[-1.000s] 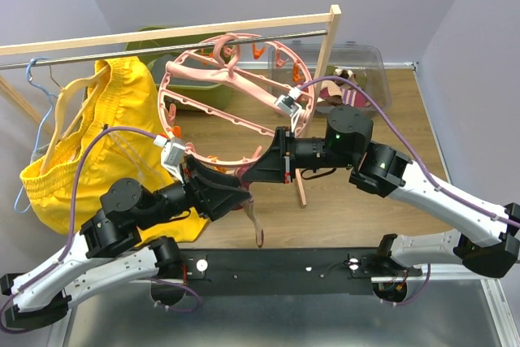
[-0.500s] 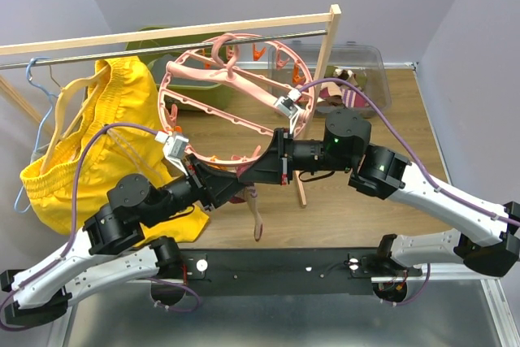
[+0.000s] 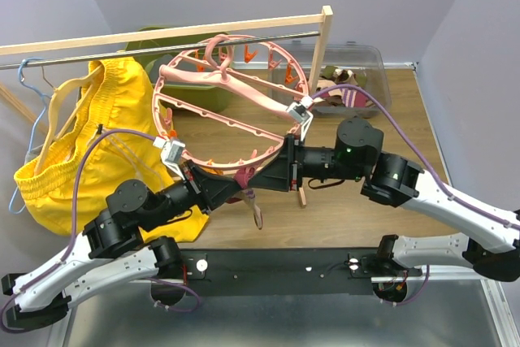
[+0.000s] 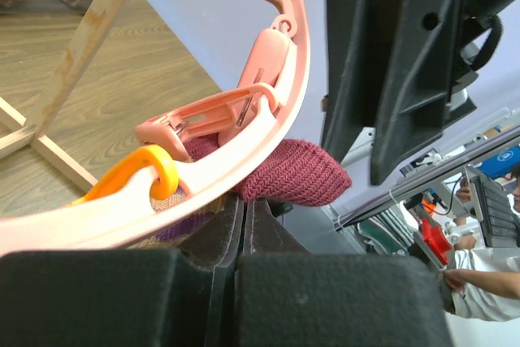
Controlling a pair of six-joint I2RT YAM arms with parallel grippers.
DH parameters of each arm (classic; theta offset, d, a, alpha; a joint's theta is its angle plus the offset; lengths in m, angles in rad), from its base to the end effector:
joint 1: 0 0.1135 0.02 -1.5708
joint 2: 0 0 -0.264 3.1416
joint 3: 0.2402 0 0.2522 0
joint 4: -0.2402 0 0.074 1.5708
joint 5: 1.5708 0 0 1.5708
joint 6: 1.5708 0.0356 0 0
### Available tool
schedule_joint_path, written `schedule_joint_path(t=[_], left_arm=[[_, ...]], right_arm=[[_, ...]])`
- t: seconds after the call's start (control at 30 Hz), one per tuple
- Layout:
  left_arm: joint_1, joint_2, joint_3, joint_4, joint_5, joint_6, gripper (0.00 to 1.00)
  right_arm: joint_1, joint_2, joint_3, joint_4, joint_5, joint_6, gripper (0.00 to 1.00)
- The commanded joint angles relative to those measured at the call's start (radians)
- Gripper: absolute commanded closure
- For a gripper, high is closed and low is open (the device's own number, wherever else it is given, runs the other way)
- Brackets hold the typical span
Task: Remove the socks clipped to the hanger
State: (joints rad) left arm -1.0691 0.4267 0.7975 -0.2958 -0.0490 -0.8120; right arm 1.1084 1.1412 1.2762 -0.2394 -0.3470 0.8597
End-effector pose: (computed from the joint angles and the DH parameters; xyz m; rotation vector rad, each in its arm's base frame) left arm 0.0475 -0.0829 0.3757 0.1718 1.6764 -1.4427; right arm 0.1014 0.2306 0.4347 -0.5569 1.9302 1.6809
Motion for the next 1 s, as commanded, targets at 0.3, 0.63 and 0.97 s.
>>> schedule_joint_path(t=[0.3, 0.63, 0.97], left_arm=[[0.005, -0.025, -0.026, -0.011, 0.100, -0.009, 1.00], [0.005, 0.032, -0.027, 0.066, 0.218, 0.013, 1.00], [0.005, 0.141, -0.015, 0.072, 0.273, 0.042, 1.00]], right_arm=[[0.011, -0.083, -0.009, -0.193, 0.316, -0.136, 0.41], [0.011, -0.054, -0.029, -0.052, 0.282, -0.208, 0.32], [0.011, -0.075, -0.045, -0.124, 0.378, -0.131, 0.30]])
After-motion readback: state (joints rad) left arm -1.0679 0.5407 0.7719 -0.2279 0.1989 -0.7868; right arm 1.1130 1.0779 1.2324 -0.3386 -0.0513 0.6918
